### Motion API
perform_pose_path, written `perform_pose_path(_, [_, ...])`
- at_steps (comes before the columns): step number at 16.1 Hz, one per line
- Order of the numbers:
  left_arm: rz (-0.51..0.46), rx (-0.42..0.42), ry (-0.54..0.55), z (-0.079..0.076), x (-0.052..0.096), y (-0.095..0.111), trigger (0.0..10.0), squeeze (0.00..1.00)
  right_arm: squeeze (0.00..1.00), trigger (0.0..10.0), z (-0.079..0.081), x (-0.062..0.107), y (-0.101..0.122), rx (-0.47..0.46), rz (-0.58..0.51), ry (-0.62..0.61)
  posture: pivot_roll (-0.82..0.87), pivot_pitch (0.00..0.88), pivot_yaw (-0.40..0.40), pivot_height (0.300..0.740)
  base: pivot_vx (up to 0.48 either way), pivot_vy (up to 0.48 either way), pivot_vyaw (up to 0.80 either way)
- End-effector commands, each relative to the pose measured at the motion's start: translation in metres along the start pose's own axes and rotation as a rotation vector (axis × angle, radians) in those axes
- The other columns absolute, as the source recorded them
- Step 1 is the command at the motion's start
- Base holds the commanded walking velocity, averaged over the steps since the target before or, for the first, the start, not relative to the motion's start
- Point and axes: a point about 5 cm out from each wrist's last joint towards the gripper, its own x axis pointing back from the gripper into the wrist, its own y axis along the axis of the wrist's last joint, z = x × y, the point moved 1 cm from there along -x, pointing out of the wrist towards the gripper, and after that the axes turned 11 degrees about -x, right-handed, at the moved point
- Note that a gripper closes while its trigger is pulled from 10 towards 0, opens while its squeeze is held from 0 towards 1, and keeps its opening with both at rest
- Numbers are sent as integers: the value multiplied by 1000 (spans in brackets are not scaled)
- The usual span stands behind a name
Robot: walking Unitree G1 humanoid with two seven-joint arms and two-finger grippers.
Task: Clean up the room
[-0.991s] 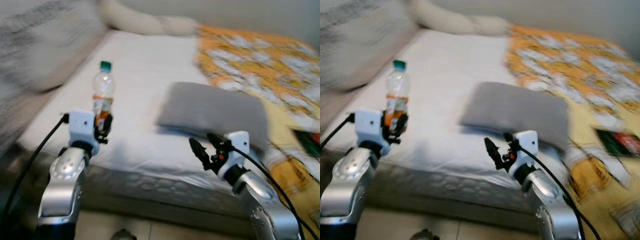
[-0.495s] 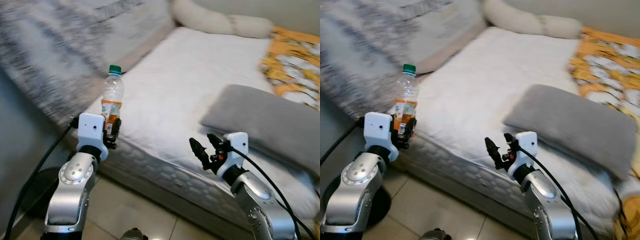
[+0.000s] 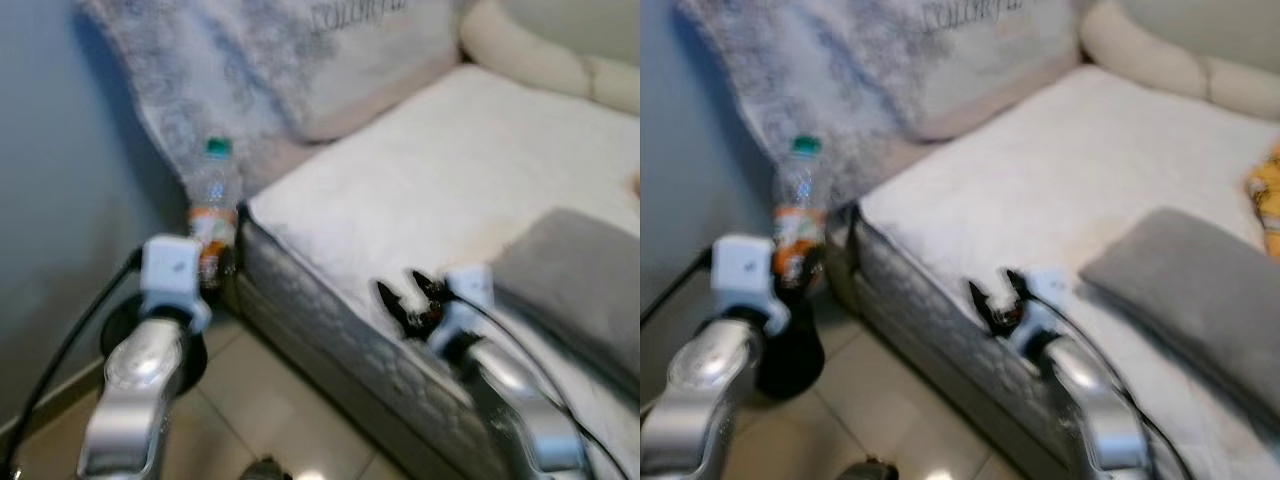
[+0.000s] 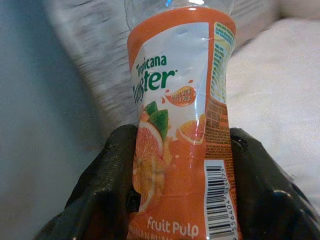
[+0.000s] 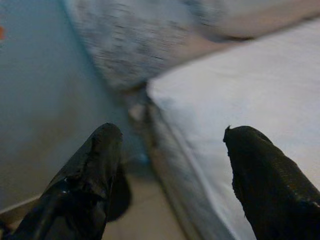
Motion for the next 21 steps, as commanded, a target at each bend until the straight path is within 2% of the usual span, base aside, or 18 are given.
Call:
perform_pose_path(1, [-16,-1,-8,-3,1,4,10000,0,0,10000,-7,2,-1,21,10,-19,99,0,-26,740,0,0,800])
perform_pose_path(8, [-2,-11,-3,-2,2,4,10000,0,0,10000,-9,-1,0,27,15,-9,113,0,-33,740,0,0,768])
perform_pose_path(12, [10,-15,-19,-3,1,3,10000,0,0,10000,-14,-2,-1,-12,7,-50,111,0,-25,740,289,0,0])
perform_pose_path(21, [9,-17,-30,-4,-1,5,10000,0,0,10000,-13,-2,-3,-10,6,-47,102,0,-16,740,388,0,0])
